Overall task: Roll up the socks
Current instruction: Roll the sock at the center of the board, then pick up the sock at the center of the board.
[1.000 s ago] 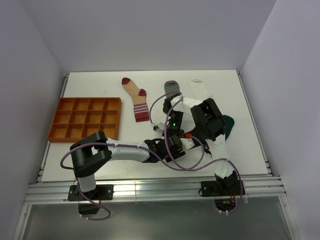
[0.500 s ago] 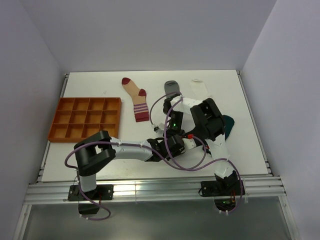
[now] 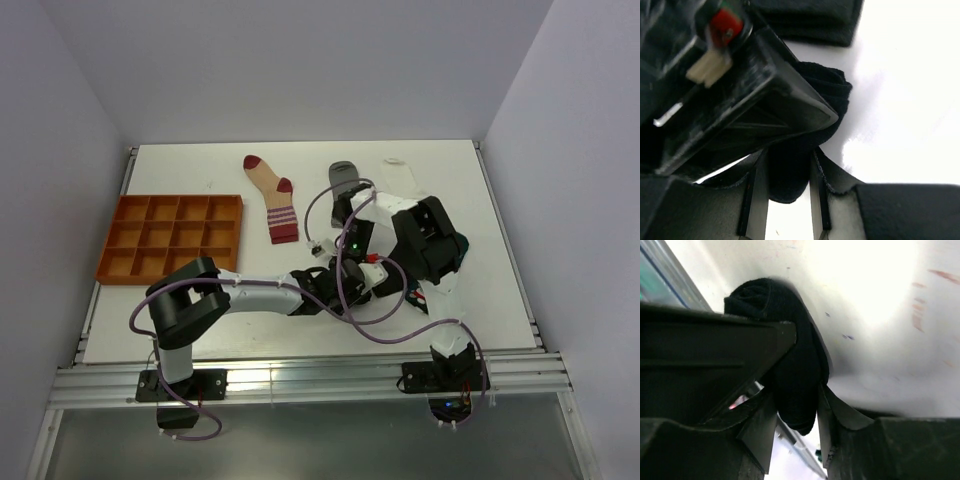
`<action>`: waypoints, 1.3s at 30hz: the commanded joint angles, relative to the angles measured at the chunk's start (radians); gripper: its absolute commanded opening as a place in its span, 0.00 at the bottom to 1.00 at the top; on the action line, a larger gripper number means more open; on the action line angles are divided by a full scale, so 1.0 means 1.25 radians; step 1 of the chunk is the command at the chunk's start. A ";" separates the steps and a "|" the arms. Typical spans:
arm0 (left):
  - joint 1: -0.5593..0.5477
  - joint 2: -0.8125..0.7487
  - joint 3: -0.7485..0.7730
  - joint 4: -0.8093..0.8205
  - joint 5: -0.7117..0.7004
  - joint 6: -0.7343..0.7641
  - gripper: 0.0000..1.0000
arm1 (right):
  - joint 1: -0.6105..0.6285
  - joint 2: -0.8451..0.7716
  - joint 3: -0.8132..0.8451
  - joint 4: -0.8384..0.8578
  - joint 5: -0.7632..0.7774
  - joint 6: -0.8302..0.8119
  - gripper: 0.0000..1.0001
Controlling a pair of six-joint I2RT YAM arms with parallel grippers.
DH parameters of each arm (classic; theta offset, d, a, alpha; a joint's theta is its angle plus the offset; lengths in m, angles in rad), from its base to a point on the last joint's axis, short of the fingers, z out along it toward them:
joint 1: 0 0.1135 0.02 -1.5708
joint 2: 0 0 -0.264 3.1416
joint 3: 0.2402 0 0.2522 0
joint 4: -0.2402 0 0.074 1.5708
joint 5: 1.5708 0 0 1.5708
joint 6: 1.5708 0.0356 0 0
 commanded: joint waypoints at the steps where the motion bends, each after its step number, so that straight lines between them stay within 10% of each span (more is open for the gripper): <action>1: 0.014 0.027 -0.035 0.035 0.061 -0.077 0.00 | -0.026 -0.059 -0.001 0.140 -0.045 -0.001 0.43; 28: 0.256 -0.259 -0.141 0.113 0.088 -0.248 0.00 | -0.290 -0.265 0.131 0.107 -0.220 0.105 0.49; 39: 0.495 -0.420 -0.054 -0.075 -0.294 -0.366 0.00 | -0.296 -0.235 0.199 0.123 -0.176 0.133 0.48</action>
